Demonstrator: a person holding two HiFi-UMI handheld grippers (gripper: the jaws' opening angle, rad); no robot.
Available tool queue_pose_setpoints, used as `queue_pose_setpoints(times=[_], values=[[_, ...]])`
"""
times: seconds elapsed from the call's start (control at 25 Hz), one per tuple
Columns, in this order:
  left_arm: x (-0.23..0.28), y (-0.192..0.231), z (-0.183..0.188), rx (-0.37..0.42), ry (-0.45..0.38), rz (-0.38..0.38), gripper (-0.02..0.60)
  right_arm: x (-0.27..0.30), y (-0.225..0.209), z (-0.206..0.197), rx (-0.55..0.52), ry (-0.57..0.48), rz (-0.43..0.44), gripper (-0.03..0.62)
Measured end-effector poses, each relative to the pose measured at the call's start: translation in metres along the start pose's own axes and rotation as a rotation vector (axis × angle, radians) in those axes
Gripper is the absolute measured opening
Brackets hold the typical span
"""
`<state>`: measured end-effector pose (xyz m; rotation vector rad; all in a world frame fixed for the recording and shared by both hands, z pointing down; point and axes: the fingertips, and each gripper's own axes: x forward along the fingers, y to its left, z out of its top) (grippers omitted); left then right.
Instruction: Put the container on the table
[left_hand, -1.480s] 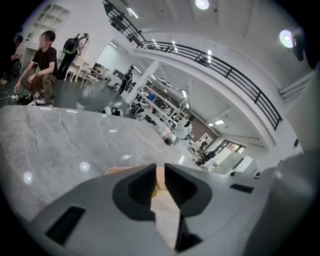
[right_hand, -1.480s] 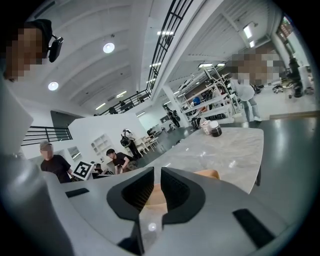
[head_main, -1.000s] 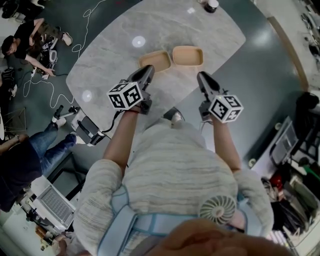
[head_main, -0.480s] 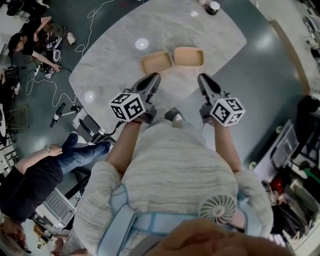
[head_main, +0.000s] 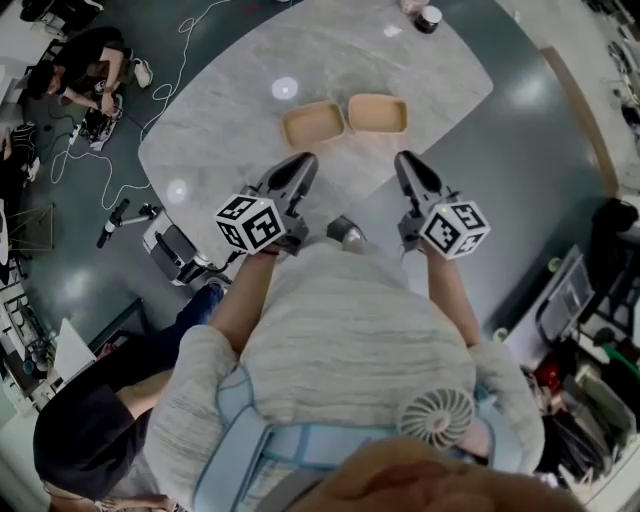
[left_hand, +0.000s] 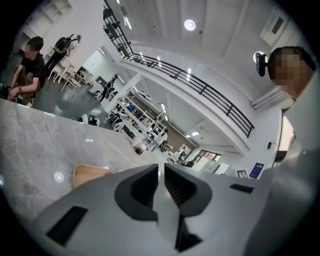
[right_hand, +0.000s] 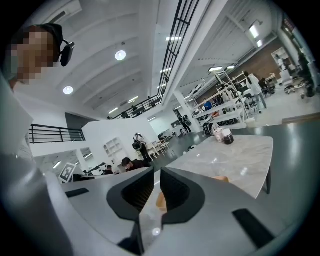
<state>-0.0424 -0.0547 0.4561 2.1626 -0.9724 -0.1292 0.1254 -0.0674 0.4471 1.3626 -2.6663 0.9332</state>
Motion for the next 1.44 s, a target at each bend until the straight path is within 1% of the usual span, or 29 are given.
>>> queue_pose_setpoints(times=[0.12, 0.2, 0.36, 0.64, 1.0, 1.44], values=[[-0.002, 0.001, -0.002, 0.000, -0.006, 0.002, 0.038, -0.001, 0.000, 0.000, -0.018, 0.003, -0.004, 0.040], [-0.002, 0.001, -0.002, -0.002, -0.012, 0.002, 0.038, -0.002, 0.000, 0.000, -0.026, 0.003, -0.005, 0.002], [-0.002, 0.002, -0.001, 0.000, -0.017, 0.002, 0.038, -0.001, 0.002, 0.002, -0.043, 0.005, -0.001, 0.002], [0.000, 0.007, -0.001, -0.012, -0.019, 0.011, 0.038, 0.003, 0.003, -0.001, -0.102, 0.031, 0.004, 0.002], [0.000, 0.007, -0.002, -0.034, -0.019, 0.014, 0.038, 0.003, 0.003, 0.000, -0.108, 0.041, 0.009, 0.002], [-0.002, 0.013, -0.001, -0.043, -0.025, 0.014, 0.038, 0.008, 0.004, -0.002, -0.109, 0.045, 0.011, 0.002]])
